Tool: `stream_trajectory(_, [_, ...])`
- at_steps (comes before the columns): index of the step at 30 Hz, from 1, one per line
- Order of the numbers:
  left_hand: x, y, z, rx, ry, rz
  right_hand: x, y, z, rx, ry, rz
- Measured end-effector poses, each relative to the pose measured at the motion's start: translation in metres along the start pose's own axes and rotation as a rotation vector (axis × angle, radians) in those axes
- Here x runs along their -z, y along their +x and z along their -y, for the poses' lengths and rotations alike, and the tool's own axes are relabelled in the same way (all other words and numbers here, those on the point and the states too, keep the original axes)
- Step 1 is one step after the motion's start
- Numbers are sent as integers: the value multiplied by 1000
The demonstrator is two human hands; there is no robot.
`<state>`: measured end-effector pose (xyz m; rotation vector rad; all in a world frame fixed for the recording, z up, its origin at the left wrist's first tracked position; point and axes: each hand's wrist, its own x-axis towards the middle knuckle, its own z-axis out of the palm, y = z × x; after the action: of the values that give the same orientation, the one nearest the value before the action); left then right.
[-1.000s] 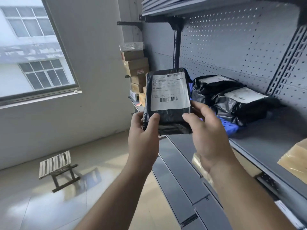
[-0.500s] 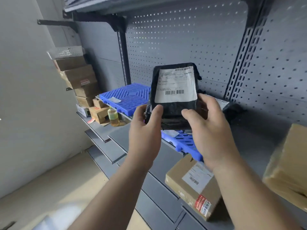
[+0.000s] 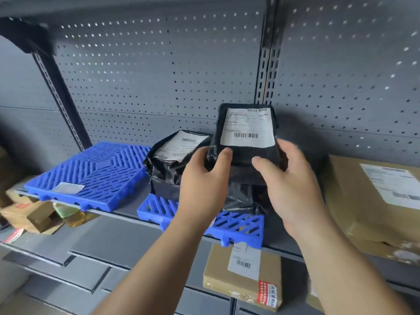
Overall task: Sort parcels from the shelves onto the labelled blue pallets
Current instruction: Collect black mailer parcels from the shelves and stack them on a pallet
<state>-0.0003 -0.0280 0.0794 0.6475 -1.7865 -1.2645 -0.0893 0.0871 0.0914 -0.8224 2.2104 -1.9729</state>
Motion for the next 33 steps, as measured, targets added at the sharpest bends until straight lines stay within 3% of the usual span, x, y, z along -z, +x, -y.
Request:
stream_trajectory(6, [-2, 14, 5, -41, 48, 90, -5, 3, -13, -89, -105, -67])
stream_trajectory(16, [11, 33, 23, -11, 135, 154, -30, 7, -19, -35, -277, -72])
stream_trajectory(33, [47, 11, 22, -48, 82, 205, -32, -32, 1, -27, -331, -164])
